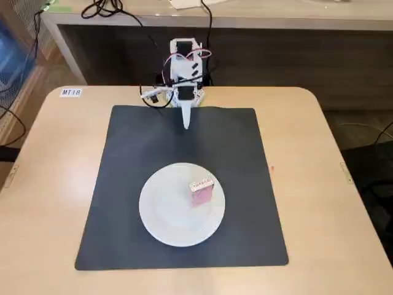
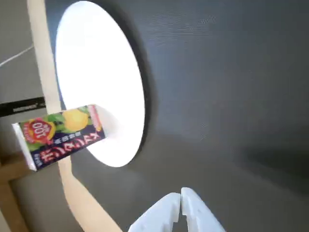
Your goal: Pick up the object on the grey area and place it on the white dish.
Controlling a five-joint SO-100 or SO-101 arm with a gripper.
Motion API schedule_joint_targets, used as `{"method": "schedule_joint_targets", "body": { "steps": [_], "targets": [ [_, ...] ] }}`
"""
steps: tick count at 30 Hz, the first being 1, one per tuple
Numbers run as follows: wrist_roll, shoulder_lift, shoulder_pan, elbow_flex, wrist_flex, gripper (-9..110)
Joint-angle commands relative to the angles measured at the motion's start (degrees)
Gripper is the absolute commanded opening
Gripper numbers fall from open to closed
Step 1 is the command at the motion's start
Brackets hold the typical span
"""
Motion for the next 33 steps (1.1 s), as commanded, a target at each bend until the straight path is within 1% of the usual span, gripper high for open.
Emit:
{"method": "schedule_joint_targets", "body": {
  "steps": [1, 9, 33],
  "targets": [
    [-0.97, 1.41, 0.44, 4.04, -2.72, 0],
    [-1.85, 1.49, -0.09, 11.43, -7.03, 0],
    [-1.93, 1.49, -0.88, 11.51, -7.38, 0]
  ]
}}
